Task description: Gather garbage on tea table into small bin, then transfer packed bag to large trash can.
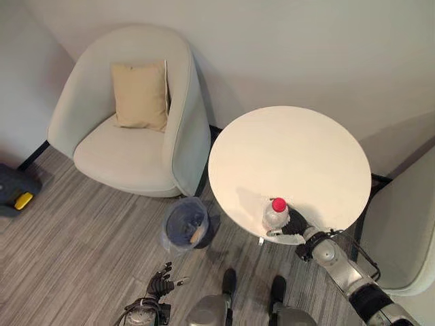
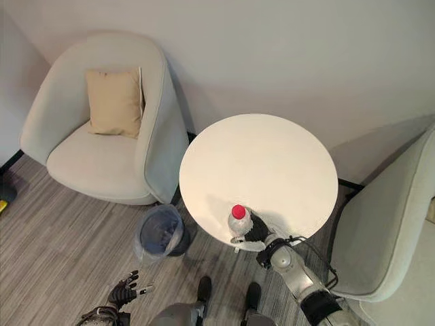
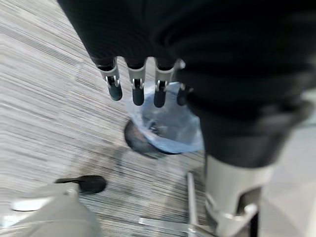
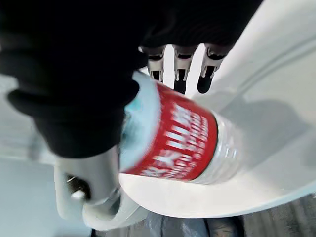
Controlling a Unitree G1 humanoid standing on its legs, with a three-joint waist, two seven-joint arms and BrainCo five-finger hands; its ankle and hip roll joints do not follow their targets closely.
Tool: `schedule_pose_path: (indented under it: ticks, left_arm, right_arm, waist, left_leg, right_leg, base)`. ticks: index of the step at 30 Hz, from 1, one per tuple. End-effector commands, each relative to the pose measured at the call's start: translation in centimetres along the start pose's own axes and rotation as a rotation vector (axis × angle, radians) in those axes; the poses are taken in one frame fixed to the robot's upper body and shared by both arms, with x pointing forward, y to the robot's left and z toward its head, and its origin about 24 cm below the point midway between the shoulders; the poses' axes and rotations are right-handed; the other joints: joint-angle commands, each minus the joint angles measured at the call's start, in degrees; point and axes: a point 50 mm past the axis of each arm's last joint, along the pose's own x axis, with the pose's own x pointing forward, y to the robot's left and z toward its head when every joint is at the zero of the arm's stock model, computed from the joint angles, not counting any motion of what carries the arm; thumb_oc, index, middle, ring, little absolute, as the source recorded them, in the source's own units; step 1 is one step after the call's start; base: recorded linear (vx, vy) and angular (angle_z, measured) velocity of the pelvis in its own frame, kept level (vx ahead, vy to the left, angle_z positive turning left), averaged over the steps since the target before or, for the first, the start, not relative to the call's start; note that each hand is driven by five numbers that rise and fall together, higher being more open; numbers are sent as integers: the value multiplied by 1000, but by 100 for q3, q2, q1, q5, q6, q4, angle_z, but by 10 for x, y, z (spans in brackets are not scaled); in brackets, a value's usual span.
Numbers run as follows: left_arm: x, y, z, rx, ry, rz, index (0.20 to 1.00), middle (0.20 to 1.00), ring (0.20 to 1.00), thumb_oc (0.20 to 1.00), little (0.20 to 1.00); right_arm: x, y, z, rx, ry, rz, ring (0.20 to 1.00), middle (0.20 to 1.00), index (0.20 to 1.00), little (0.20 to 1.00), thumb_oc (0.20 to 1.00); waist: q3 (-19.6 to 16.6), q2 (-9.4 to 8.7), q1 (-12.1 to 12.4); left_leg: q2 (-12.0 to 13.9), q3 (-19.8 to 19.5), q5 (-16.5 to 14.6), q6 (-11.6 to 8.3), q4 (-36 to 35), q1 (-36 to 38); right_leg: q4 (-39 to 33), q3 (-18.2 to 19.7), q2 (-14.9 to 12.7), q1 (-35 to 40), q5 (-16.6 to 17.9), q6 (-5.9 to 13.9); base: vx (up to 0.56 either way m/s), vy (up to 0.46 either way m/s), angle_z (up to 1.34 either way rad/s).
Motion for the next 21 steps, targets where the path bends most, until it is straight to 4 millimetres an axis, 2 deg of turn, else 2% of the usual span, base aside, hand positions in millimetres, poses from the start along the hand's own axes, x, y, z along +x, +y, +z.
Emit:
schedule_pose_path:
  ticks: [1, 2, 3, 4, 9, 13, 17, 20, 21]
  left_arm:
    - [6, 19, 21, 5, -83, 57, 1000, 1000, 1000, 1000, 1000]
    - [5, 22, 21, 0, -81, 66, 1000, 1000, 1000, 1000, 1000]
    - [5, 22, 21, 0, -81, 66, 1000, 1000, 1000, 1000, 1000]
    - [3, 25, 16, -9, -66, 73, 1000, 1000, 1000, 1000, 1000]
    - [1, 31, 9, -18, -39, 88, 1000, 1000, 1000, 1000, 1000]
    - [-1, 33, 4, -26, -20, 98, 1000, 1000, 1000, 1000, 1000]
    - [-5, 34, -10, -33, 32, 107, 1000, 1000, 1000, 1000, 1000]
    - [-3, 33, -8, -27, 27, 106, 1000, 1000, 1000, 1000, 1000]
    - [0, 31, -1, -16, 9, 98, 1000, 1000, 1000, 1000, 1000]
  right_arm:
    - [8, -13, 31, 115, -134, -112, 200, 200, 200, 200, 200]
    - [6, -21, 34, 131, -154, -144, 200, 200, 200, 200, 200]
    - [6, -21, 34, 131, -154, -144, 200, 200, 200, 200, 200]
    - [-1, -32, 32, 154, -168, -179, 200, 200, 200, 200, 200]
    - [-21, -47, 35, 162, -224, -211, 200, 200, 200, 200, 200]
    - [-31, -51, 44, 141, -286, -200, 200, 200, 200, 200, 200]
    - [-42, -45, 54, 145, -355, -146, 200, 200, 200, 200, 200]
    - [-44, -46, 59, 114, -380, -151, 200, 200, 200, 200, 200]
    - [-41, -50, 60, 93, -386, -173, 200, 200, 200, 200, 200]
  waist:
    - [-46, -280, 188]
    - [-77, -295, 196]
    - [-78, -295, 197]
    - [-162, -325, 179]
    - [-348, -426, 89]
    - [-453, -470, 47]
    - [-548, -514, 63]
    - [-508, -532, 111]
    - [-434, -552, 137]
  left_leg:
    - [-228, -59, -196, 180, 182, 27]
    - [-224, -74, -193, 180, 155, 39]
    - [-224, -75, -192, 180, 153, 41]
    - [-215, -77, -203, 167, 90, 128]
    - [-193, -73, -268, 139, 43, 311]
    - [-168, -83, -316, 124, 52, 420]
    - [-147, -163, -369, 60, 179, 490]
    - [-172, -318, -288, -68, 356, 255]
    - [-216, -317, -234, -107, 548, -53]
  right_leg:
    - [755, 84, -223, -63, -644, 67]
    - [733, 77, -216, -43, -652, 64]
    - [732, 76, -215, -41, -652, 64]
    - [673, 58, -201, 55, -678, 66]
    - [597, 45, -171, 281, -732, 53]
    - [588, 44, -149, 412, -789, 36]
    - [597, -15, -107, 571, -871, -17]
    - [568, -233, -105, 583, -923, -63]
    - [579, -508, -177, 546, -933, -64]
  base:
    - [18, -10, 5]
    - [22, -7, 4]
    - [77, -19, 5]
    - [79, -13, 5]
    - [57, -29, 7]
    - [19, -36, 8]
    - [-9, -47, 2]
    - [-111, -57, 36]
    - [-223, -29, 130]
